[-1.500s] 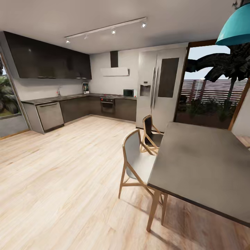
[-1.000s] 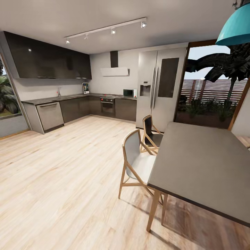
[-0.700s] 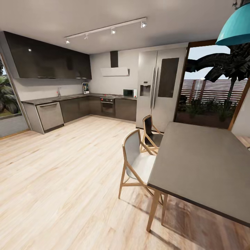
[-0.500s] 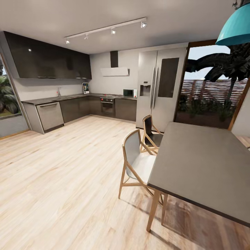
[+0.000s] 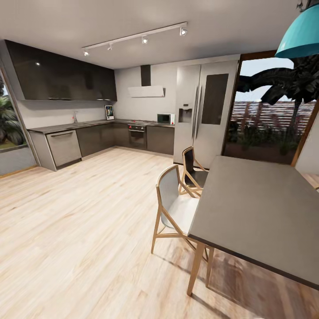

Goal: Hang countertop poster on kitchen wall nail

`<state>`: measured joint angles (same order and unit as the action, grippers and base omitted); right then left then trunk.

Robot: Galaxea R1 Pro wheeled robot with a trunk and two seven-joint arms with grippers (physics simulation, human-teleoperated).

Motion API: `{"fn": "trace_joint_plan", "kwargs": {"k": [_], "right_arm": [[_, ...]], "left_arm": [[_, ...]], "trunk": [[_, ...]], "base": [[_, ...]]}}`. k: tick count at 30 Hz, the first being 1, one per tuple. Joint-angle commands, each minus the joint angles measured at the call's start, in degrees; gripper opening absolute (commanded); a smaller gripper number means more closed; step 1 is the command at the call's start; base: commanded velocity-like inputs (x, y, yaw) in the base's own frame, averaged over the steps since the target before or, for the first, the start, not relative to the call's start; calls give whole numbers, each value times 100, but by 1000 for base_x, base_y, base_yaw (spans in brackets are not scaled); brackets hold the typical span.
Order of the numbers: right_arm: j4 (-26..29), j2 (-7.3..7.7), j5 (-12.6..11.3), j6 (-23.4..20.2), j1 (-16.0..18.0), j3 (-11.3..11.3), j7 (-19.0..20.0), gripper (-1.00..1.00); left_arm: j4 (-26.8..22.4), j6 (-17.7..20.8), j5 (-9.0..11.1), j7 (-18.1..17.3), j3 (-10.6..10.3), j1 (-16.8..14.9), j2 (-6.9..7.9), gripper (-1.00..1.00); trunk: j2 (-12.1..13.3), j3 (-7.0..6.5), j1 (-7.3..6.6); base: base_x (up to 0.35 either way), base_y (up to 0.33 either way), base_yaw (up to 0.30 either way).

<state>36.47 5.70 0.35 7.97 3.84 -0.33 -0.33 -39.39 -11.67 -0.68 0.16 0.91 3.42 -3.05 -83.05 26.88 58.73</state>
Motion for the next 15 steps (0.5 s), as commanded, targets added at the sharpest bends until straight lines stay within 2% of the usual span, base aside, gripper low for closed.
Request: {"fn": "trace_joint_plan", "kwargs": {"k": [1, 4, 8, 15], "right_arm": [[-9, 4, 3, 19, 1, -2, -3, 100], [-40, 11, -1, 26, -5, 6, 4, 100], [-42, 1, -6, 28, -6, 7, 0, 100], [-44, -9, -8, 30, -6, 7, -6, 100]], "left_arm": [[-7, -19, -7, 2, 10, 1, -3, 100], [-17, -54, 9, 11, 22, 1, 6, 100], [-20, -51, 9, 10, 23, 1, 6, 100], [-16, -46, 12, 9, 112, 1, 6, 100]], "trunk": [[-3, 5, 0], [-3, 5, 0], [-3, 5, 0], [-3, 5, 0]], "base": [[0, 0, 0], [0, 0, 23], [41, 0, 166], [294, 13, 282]]}}
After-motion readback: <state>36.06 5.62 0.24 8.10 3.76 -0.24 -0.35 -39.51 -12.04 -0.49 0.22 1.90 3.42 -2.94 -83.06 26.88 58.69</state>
